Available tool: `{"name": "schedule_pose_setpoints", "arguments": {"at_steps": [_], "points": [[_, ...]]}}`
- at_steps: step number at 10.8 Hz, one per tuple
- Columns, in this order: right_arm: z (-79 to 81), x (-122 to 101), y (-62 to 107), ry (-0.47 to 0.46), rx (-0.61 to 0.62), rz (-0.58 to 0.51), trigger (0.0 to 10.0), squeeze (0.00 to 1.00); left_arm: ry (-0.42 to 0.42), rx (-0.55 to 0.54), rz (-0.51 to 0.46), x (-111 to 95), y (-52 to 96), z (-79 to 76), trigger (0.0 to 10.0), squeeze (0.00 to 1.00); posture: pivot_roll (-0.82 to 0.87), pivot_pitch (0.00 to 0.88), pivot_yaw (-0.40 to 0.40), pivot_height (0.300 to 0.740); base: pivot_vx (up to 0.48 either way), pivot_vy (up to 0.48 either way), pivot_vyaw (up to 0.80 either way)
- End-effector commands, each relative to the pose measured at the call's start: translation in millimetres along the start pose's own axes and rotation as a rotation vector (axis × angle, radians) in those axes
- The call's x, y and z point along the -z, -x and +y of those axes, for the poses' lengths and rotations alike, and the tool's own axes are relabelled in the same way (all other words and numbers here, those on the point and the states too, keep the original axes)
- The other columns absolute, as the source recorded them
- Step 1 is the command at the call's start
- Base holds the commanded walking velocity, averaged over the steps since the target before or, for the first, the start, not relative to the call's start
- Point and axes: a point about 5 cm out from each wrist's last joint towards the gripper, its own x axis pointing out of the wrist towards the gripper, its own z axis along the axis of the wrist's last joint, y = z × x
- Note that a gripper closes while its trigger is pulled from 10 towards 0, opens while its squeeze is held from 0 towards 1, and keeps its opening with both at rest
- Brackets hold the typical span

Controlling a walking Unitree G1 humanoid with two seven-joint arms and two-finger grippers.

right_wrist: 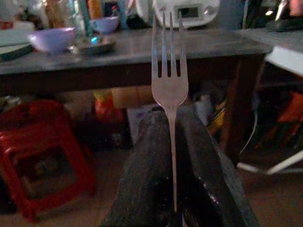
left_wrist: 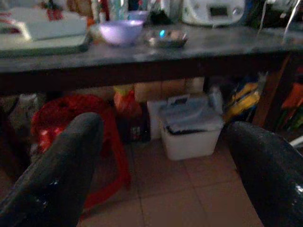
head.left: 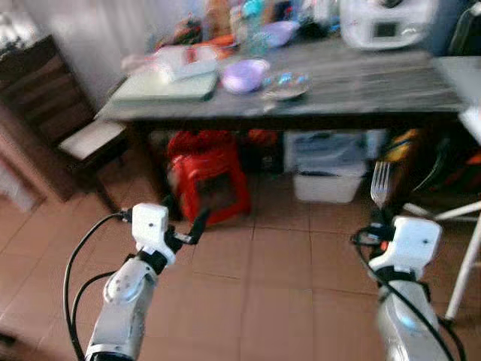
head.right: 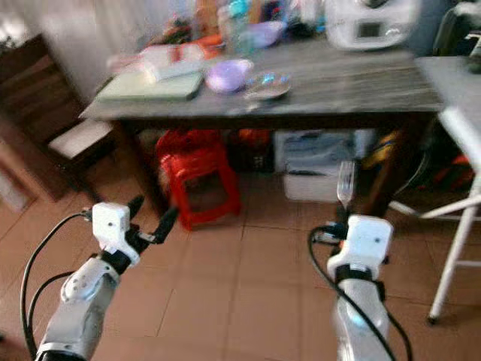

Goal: Setting the table

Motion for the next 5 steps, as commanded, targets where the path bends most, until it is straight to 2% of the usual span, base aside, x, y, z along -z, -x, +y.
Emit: {"name": "schedule_pose_setpoints", "arguments": {"at_steps": [1,5], "points": [[-1.3,-5.4,-1.4,0.006,0.004,-0.016,10.0,0.00,0.006,0.022,0.002,-0.8,0.0,-3.9,10.0,0.00,0.04,0.010,0.100,0.740,0.352,0.000,0.00],[-0.6,-7.2,-3.1,0.010,-0.001,-0.019,10.0,0.00,0.017,0.044,0.003,-1.9,-1.5,-10.0,10.0,0.00,0.04,0.012,0.104,0.740,0.358,0.000,0.00]]}}
